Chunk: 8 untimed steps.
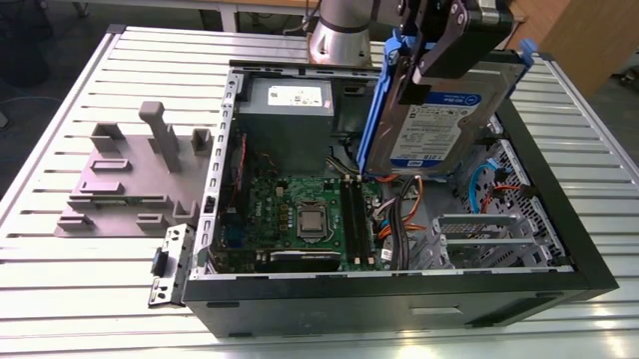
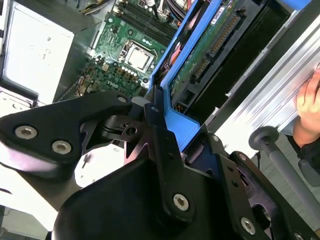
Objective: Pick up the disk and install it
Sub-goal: 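Insert the disk into the insertion slot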
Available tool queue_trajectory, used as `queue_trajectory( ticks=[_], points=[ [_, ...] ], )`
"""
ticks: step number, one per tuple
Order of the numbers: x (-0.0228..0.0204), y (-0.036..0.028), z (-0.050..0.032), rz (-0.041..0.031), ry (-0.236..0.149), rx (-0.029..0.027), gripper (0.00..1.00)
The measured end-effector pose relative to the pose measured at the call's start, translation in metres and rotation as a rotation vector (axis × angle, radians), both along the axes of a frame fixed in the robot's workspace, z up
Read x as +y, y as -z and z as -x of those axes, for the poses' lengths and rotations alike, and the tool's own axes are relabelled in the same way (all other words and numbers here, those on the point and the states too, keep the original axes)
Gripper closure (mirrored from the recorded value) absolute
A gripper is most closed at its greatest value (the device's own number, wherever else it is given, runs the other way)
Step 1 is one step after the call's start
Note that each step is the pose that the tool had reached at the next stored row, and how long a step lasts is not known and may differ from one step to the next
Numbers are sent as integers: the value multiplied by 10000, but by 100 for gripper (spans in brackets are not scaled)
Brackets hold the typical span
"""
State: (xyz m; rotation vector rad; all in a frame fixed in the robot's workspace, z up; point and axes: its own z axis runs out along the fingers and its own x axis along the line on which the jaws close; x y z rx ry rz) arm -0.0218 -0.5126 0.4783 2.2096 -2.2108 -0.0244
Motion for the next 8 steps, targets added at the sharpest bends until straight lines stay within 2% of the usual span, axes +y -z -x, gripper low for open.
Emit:
queue_trajectory(
  ticks=[8],
  points=[
    [-74, 7, -1, 0, -1, 0, 63]
  ],
)
